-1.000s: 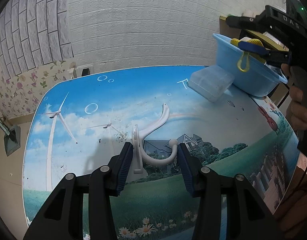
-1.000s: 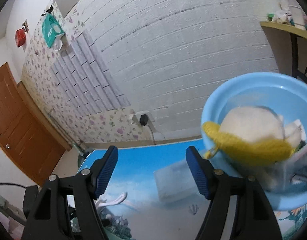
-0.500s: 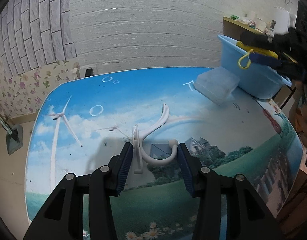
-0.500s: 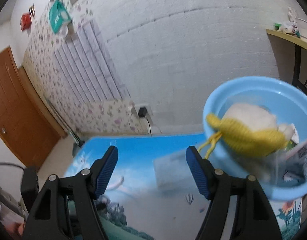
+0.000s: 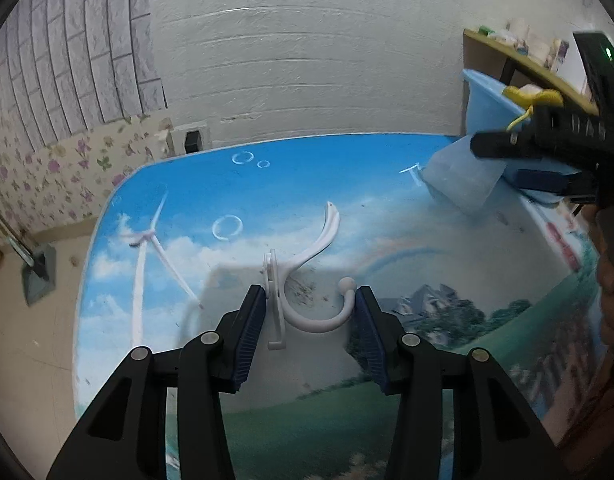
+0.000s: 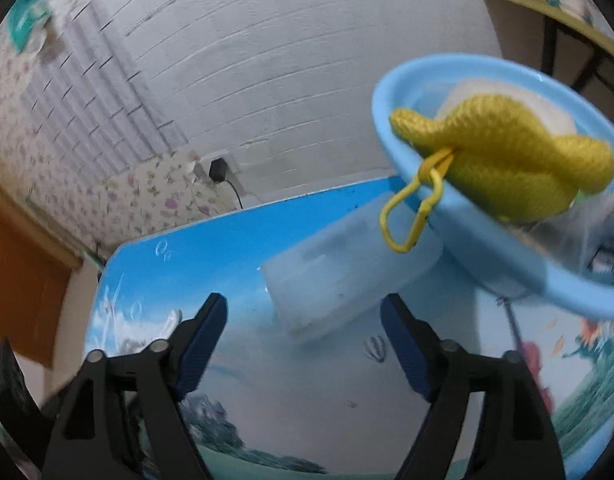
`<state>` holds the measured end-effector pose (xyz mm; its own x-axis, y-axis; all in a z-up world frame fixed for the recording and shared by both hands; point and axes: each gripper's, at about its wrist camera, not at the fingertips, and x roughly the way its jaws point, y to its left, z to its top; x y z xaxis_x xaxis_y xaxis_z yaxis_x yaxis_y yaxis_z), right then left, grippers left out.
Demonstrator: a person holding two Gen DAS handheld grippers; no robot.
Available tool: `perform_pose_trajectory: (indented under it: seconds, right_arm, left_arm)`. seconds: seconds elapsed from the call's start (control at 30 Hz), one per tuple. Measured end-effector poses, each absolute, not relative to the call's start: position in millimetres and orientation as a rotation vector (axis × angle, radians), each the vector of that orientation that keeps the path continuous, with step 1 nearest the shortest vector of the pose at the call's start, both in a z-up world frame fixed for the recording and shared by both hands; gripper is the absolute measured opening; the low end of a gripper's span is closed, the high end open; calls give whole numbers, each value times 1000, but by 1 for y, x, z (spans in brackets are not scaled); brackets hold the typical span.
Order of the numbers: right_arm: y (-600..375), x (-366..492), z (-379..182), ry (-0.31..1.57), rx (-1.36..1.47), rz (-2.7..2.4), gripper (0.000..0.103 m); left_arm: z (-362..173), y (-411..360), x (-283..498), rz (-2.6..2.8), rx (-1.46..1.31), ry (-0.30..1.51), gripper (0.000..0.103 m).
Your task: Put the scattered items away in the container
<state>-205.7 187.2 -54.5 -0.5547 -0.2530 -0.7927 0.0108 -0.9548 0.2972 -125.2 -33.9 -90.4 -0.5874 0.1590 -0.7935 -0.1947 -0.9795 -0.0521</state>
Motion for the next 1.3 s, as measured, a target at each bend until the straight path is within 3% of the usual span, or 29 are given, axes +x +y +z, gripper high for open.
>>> perform_pose_trajectory:
  seconds: [0.5, 0.63, 1.13, 1.23, 1.3]
  right_arm:
    - [192, -236, -85, -792, 1689, -2655, 94]
    - [190, -241, -86, -794, 1728, -2712, 94]
    - [167, -249, -83, -446, 1790, -2766, 89]
    - [168, -243, -80, -406, 1770, -2733, 84]
    - [168, -237, -78, -378, 1751, -2709, 73]
  left_arm:
    - [-89, -39, -135, 2614, -1298, 47, 46]
    - [-90, -36, -136, 2618, -1302, 66, 46]
    - [-89, -37, -138, 2629, -1306, 73, 45]
    - [-89, -36, -136, 2636, -1311, 82, 46]
    - [-89, -34, -134, 2637, -1312, 83, 46]
